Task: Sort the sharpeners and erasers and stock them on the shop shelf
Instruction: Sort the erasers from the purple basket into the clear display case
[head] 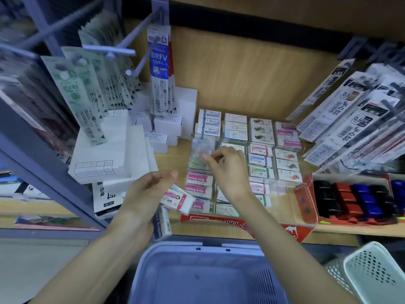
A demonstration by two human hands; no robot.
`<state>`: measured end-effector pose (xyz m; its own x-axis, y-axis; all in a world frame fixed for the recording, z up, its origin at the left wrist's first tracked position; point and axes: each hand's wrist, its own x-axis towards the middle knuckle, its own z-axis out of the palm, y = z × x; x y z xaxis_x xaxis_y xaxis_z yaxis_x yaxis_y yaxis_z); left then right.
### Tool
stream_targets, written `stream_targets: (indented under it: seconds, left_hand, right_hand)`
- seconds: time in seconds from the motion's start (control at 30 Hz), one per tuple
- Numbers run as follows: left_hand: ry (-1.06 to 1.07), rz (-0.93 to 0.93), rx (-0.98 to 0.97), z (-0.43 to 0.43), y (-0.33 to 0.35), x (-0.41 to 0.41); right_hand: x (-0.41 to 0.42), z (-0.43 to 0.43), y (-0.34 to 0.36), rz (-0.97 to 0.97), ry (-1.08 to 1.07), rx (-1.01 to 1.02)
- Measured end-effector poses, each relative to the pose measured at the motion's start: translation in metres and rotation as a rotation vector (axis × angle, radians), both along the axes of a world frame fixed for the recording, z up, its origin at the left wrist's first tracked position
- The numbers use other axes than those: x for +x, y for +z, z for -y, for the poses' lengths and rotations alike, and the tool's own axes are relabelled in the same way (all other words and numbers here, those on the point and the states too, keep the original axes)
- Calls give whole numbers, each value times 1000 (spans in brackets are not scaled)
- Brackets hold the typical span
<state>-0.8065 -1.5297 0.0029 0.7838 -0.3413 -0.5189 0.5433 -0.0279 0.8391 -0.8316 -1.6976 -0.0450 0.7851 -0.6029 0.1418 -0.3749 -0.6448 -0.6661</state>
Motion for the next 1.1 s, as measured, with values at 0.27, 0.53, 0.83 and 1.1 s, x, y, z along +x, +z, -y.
stream_targets:
  seconds: [0.27, 0.53, 0.83, 1.1]
  left_hand:
    - [-20, 16, 19, -6, -1, 0]
    - [-26, 13, 22, -8, -5, 4]
    - [-41, 51, 14, -2, -8, 2]
    - [-55, 53, 14, 6, -20, -13]
  right_hand:
    - [18, 55, 11, -98, 444, -330]
    - [42, 59, 8, -174, 465, -504]
    - [12, 44, 34, -128, 317, -62]
    - [-95, -59, 41, -114, 259, 921]
